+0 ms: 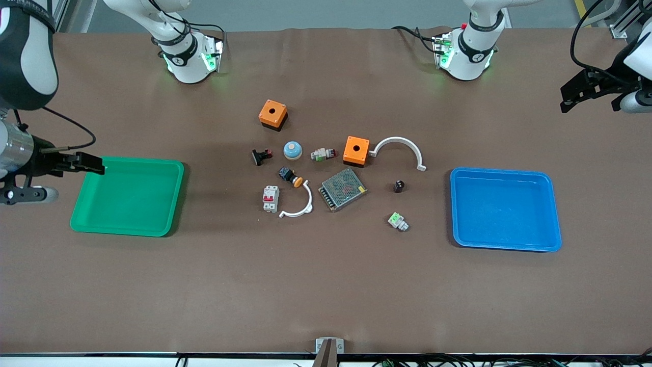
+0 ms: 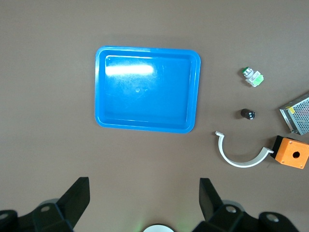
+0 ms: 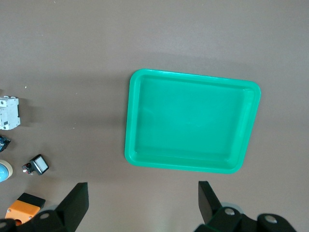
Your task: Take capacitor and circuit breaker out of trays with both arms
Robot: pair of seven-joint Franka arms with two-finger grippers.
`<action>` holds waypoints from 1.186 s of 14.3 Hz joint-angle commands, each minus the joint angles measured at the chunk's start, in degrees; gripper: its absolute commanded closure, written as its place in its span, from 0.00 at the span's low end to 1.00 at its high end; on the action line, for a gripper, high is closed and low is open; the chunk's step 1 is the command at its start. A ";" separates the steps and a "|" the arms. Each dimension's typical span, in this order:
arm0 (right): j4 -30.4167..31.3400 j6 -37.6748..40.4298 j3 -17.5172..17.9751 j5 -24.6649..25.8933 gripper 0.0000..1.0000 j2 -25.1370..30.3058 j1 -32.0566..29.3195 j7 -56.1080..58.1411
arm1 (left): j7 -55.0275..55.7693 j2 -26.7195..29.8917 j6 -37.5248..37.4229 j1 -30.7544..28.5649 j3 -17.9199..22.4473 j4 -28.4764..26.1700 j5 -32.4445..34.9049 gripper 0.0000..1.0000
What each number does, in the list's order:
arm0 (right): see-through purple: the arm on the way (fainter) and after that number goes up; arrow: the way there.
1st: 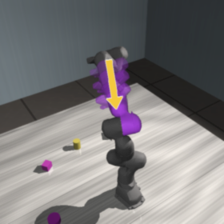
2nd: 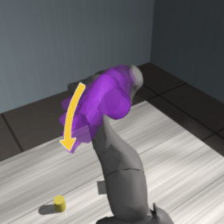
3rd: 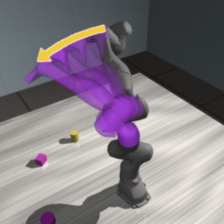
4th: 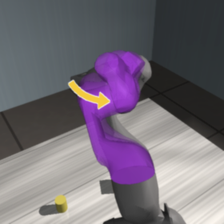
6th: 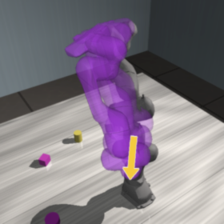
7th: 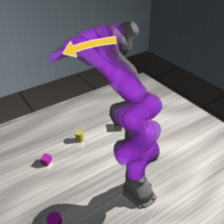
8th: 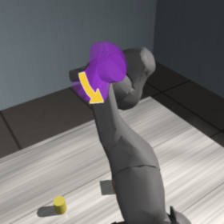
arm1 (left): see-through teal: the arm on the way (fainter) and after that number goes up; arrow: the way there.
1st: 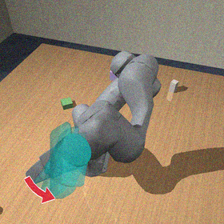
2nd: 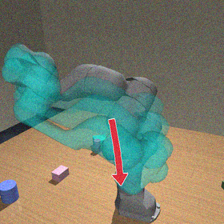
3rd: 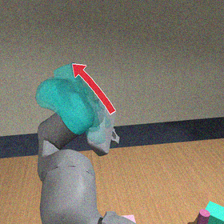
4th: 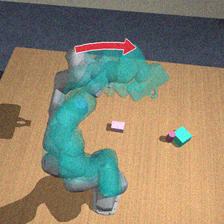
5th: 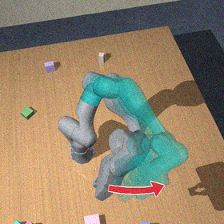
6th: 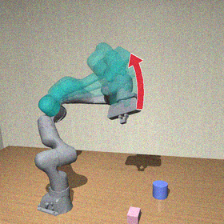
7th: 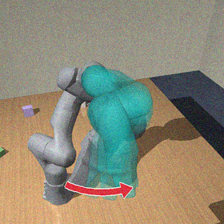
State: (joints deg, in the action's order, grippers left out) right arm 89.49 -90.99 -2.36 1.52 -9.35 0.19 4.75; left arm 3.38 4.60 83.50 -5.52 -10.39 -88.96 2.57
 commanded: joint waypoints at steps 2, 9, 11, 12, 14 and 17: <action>8.85 -2.44 -0.01 -0.29 0.00 8.64 -0.62 -0.44 | -0.92 0.59 0.17 -0.02 -0.16 -0.43 -0.72 0.00; 11.14 -2.08 -0.36 -0.29 0.00 13.83 -0.71 0.26 | -1.10 0.50 0.34 0.07 -0.68 -0.08 -0.81 0.00; 11.06 -1.91 -0.45 -0.29 0.00 14.36 -0.80 0.35 | -1.10 0.41 0.34 0.07 -0.68 0.10 -0.90 0.00; 11.06 -1.91 -0.37 -0.29 0.00 15.06 -1.32 0.44 | -1.01 0.41 0.34 0.07 -0.60 0.19 -0.90 0.00; 10.97 -1.64 -0.45 -0.29 0.00 15.76 -1.77 0.87 | -1.10 0.32 0.34 -0.20 -0.60 0.27 -0.99 0.00; 10.97 -1.73 -0.54 -0.29 0.00 15.86 -2.03 1.05 | -1.10 0.32 0.34 -0.20 -0.60 0.28 -0.90 0.00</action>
State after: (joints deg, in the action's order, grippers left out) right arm 98.43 -92.00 -3.37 1.52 4.74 -0.90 4.99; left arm 3.38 4.57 83.58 -5.39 -11.01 -88.93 2.57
